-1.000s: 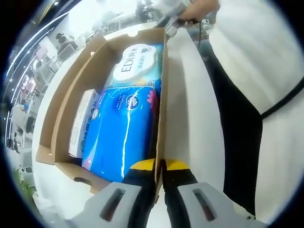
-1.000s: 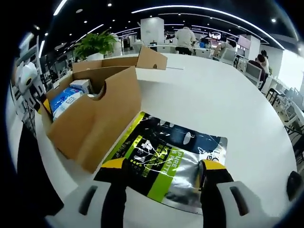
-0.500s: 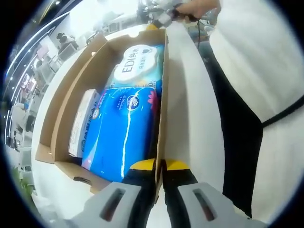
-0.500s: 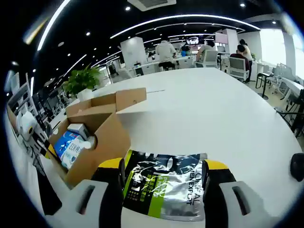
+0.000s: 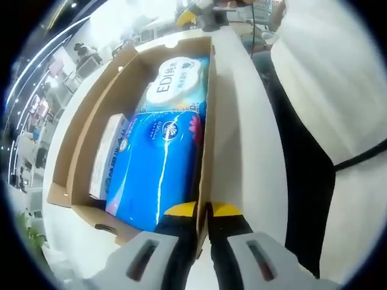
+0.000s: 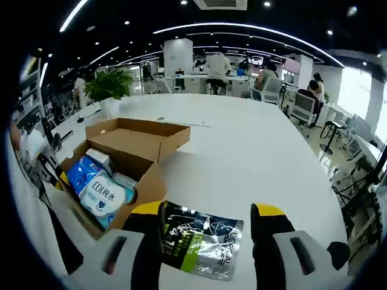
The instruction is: Operate the shoe box by opening the lid, removing the specified soft item, and placing it in the target area until the item is outside and the box remains undamaged.
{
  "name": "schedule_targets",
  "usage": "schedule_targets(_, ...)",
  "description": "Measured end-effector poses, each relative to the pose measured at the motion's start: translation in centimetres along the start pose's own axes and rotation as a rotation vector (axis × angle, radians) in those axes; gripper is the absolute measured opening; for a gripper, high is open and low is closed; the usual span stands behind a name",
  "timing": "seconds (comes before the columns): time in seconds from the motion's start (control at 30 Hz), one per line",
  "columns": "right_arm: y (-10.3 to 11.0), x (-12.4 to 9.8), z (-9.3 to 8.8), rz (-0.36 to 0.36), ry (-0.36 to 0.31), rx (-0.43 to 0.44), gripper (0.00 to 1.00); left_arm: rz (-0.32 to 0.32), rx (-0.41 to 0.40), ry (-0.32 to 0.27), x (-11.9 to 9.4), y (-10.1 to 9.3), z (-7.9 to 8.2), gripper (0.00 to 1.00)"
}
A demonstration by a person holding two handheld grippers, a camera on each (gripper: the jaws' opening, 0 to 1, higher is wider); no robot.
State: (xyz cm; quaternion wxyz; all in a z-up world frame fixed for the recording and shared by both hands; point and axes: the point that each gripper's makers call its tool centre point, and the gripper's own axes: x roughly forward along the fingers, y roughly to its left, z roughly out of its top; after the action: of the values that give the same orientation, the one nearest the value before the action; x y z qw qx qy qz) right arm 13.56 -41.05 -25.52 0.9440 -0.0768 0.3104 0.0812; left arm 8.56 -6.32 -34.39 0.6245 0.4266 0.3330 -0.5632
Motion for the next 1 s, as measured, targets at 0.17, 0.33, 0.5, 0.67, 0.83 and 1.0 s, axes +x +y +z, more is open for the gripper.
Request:
schedule_targets(0.17,1.2,0.3,1.5,0.063,0.013,-0.062,0.6,-0.013,0.035,-0.01,0.0,-0.1,0.0,0.05)
schedule_targets(0.33,2.8,0.3,1.5,0.136,0.046,-0.024,0.59,-0.005,0.014,-0.004,0.0,0.0,0.0,0.06)
schedule_targets(0.5,3.5,0.7,1.1,0.132,0.084,-0.042,0.64,0.006,0.016,-0.005,-0.1,0.1,0.0,0.06)
schedule_targets(0.67,3.4,0.1,3.3,0.113,0.007,-0.056,0.58,-0.004,-0.001,0.005,0.0,0.3,0.0,0.06)
schedule_targets(0.83,4.2,-0.1,5.0,0.15,-0.004,-0.075,0.59,-0.004,0.024,-0.001,-0.1,0.2,0.0,0.06)
schedule_targets(1.0,7.1,-0.6,5.9,0.291,0.053,-0.254,0.36,0.007,0.021,-0.005,-0.1,0.2,0.1,0.06)
